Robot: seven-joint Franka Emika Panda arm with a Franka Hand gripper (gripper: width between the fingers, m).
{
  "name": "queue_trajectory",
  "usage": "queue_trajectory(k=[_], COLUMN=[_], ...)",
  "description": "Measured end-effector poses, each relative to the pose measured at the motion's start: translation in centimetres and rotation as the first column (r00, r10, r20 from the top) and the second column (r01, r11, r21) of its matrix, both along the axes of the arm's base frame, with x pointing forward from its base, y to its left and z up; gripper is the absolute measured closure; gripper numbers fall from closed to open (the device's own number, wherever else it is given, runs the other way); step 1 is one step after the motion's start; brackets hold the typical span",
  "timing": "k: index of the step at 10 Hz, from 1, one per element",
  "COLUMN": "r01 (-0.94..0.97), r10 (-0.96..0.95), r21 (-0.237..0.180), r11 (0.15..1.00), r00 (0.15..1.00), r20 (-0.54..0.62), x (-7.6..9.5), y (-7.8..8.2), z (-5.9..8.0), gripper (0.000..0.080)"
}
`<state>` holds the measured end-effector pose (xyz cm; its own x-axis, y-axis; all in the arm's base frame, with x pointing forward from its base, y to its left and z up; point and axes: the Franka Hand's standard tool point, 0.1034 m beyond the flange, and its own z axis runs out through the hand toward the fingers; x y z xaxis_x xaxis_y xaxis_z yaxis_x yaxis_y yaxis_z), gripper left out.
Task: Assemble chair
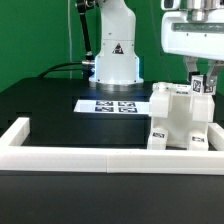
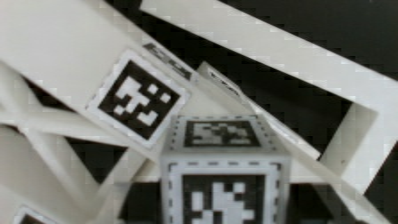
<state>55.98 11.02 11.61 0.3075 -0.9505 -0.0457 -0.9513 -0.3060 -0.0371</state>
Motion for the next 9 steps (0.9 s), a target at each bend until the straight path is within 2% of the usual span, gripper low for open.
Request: queue_trajectory(k=[2, 7, 9], r01=[0.161, 0.4, 0.524], r10=[-0.161, -0.399, -0.524], r21=[0.016, 0.037, 0.056], r11=[0.987, 0.916, 0.85], r00=[0.987, 0.917, 0.851], r20=[-0.01, -0.028, -0.028], x=[-0.01, 0.06, 0.28], y=[0.3, 0.84, 1.08], z=[0.0, 0.02, 0.01], gripper=[0.0509, 0.0509, 0.0509])
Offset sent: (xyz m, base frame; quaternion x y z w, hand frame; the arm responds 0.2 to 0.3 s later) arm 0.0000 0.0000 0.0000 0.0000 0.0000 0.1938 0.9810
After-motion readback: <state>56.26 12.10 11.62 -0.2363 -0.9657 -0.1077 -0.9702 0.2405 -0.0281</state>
